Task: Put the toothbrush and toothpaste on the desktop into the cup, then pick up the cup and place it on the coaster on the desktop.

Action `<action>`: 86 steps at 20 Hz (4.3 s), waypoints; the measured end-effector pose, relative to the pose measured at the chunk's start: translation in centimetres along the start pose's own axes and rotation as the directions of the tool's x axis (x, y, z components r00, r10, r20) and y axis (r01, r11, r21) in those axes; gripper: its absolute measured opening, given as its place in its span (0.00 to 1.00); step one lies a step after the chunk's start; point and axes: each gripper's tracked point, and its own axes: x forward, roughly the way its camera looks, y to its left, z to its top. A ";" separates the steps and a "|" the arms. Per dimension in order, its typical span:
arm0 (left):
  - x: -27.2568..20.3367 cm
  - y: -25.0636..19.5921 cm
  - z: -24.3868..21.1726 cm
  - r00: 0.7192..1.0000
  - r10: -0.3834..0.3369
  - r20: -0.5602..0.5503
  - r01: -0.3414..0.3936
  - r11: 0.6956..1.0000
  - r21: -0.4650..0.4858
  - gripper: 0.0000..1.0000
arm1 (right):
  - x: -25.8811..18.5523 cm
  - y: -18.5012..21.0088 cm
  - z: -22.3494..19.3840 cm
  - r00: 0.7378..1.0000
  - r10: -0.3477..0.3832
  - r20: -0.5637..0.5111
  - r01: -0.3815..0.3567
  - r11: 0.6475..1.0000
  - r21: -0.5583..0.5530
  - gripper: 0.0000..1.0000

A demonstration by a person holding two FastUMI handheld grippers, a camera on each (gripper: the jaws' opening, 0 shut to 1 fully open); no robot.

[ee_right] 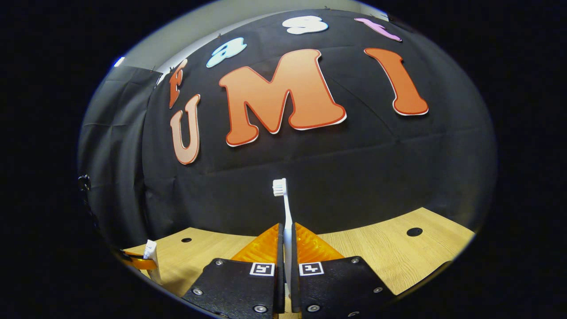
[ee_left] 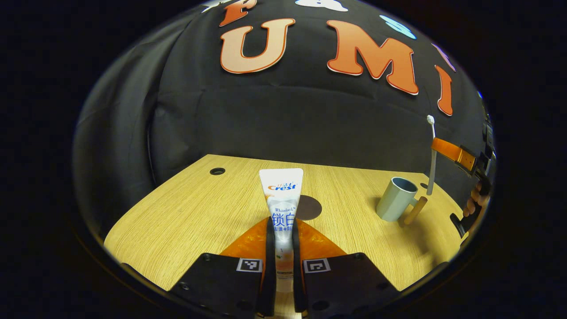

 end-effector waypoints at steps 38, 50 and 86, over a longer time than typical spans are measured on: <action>2.7 -0.7 -1.4 0.999 -0.022 -0.030 0.021 0.999 -0.044 0.20 | 4.8 -2.5 -11.7 0.943 -0.086 -0.322 0.068 0.995 -0.068 0.25; 3.1 -4.0 2.3 0.989 -0.128 0.068 0.131 0.991 -0.035 0.19 | -0.8 -2.2 -7.5 0.959 -0.040 -0.279 0.022 0.997 -0.067 0.95; 9.9 -26.2 12.2 0.814 -0.379 0.441 0.398 0.916 0.053 0.19 | -12.6 -14.8 -2.2 0.978 -0.147 -0.148 0.130 0.985 -0.115 0.95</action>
